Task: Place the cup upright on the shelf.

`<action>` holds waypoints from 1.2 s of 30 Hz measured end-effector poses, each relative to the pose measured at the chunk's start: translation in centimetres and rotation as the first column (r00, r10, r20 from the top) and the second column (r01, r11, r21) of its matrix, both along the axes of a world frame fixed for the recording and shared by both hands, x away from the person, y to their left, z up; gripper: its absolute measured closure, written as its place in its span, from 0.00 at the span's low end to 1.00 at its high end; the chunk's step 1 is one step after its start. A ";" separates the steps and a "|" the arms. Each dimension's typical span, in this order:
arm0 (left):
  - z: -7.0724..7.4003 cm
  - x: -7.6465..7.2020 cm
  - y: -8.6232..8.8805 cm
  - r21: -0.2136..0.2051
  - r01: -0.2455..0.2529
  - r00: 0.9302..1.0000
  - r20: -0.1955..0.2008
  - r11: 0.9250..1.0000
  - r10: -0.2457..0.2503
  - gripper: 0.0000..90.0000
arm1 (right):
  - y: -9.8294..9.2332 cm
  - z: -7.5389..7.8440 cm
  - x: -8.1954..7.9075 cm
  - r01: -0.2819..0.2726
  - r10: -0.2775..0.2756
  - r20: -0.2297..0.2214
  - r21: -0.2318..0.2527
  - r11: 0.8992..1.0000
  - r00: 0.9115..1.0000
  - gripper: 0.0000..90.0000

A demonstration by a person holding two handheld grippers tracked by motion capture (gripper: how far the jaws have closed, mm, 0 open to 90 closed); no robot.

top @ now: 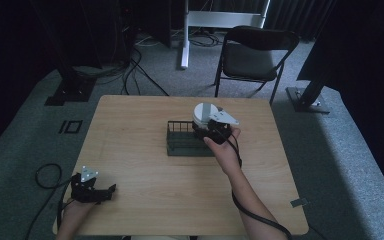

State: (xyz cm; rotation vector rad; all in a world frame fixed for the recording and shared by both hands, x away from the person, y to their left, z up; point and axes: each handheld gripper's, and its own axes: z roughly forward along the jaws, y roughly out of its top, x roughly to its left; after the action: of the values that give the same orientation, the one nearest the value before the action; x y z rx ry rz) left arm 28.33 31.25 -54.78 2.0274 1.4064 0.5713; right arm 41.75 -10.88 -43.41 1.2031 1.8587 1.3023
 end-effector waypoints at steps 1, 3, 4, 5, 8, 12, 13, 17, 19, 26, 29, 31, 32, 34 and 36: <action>0.0 0.0 0.0 0.000 0.000 1.000 0.000 1.000 0.000 0.01 | 0.3 -0.3 0.2 0.007 -0.007 -0.010 -0.006 1.000 1.000 0.20; 0.0 0.0 0.0 0.000 0.000 1.000 0.000 1.000 0.000 0.01 | 0.4 -0.5 0.4 0.004 -0.004 -0.017 -0.002 1.000 1.000 0.20; 0.0 0.0 0.0 0.000 0.000 1.000 0.000 1.000 0.000 0.01 | 0.5 -0.7 0.5 0.004 -0.004 -0.026 0.002 1.000 1.000 0.20; 0.0 0.0 0.0 0.000 0.000 1.000 0.000 1.000 0.000 0.01 | 0.6 -0.9 0.6 0.008 -0.008 -0.033 -0.003 1.000 0.999 0.20; 0.0 0.0 0.0 0.000 0.000 1.000 0.000 1.000 0.000 0.01 | 0.8 -1.6 1.0 0.013 -0.013 -0.065 -0.005 1.000 0.998 0.20; 0.0 0.0 0.0 0.000 0.000 1.000 0.000 1.000 0.000 0.01 | 1.1 -2.0 1.1 0.011 -0.011 -0.090 0.000 1.000 0.996 0.20; 0.0 0.0 0.0 0.000 0.000 1.000 0.000 1.000 0.000 0.01 | 1.1 -2.0 1.1 0.011 -0.011 -0.090 0.000 1.000 0.996 0.20; 0.0 0.0 0.0 0.000 0.000 1.000 0.000 1.000 0.000 0.01 | 1.3 -2.3 1.3 0.017 -0.018 -0.105 -0.013 1.000 0.994 0.20; 0.0 0.0 0.0 0.000 0.000 1.000 0.000 1.000 0.000 0.01 | 1.4 -2.5 1.4 0.017 -0.019 -0.111 -0.017 1.000 0.994 0.20; 0.0 0.0 0.0 0.000 0.000 1.000 0.000 1.000 0.000 0.01 | 1.5 -3.3 1.6 0.020 -0.025 -0.136 -0.044 0.999 0.990 0.20; 0.0 0.0 0.0 0.000 0.000 1.000 0.000 1.000 0.000 0.01 | 1.6 -3.4 1.6 0.017 -0.024 -0.135 -0.052 0.999 0.991 0.20; 0.0 0.0 0.0 0.000 0.000 1.000 0.000 1.000 0.000 0.01 | 1.6 -3.4 1.6 0.014 -0.022 -0.143 -0.056 0.998 0.990 0.20; 0.0 0.0 0.0 0.000 0.000 1.000 0.000 1.000 0.000 0.01 | 1.7 -3.4 1.7 0.010 -0.020 -0.147 -0.065 0.998 0.989 0.20; 0.0 0.0 0.0 0.000 0.000 1.000 0.000 1.000 0.000 0.01 | 1.7 -3.4 1.8 0.008 -0.018 -0.150 -0.066 0.998 0.989 0.20; 0.0 0.0 0.0 0.000 0.000 1.000 0.000 1.000 0.000 0.01 | 1.8 -3.5 1.8 0.002 -0.013 -0.154 -0.076 0.997 0.988 0.20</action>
State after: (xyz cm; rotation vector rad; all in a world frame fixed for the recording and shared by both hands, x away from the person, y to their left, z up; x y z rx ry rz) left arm 28.33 31.25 -54.78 2.0279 1.4062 0.5712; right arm 43.57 -9.09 -46.90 1.3012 1.9914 1.1516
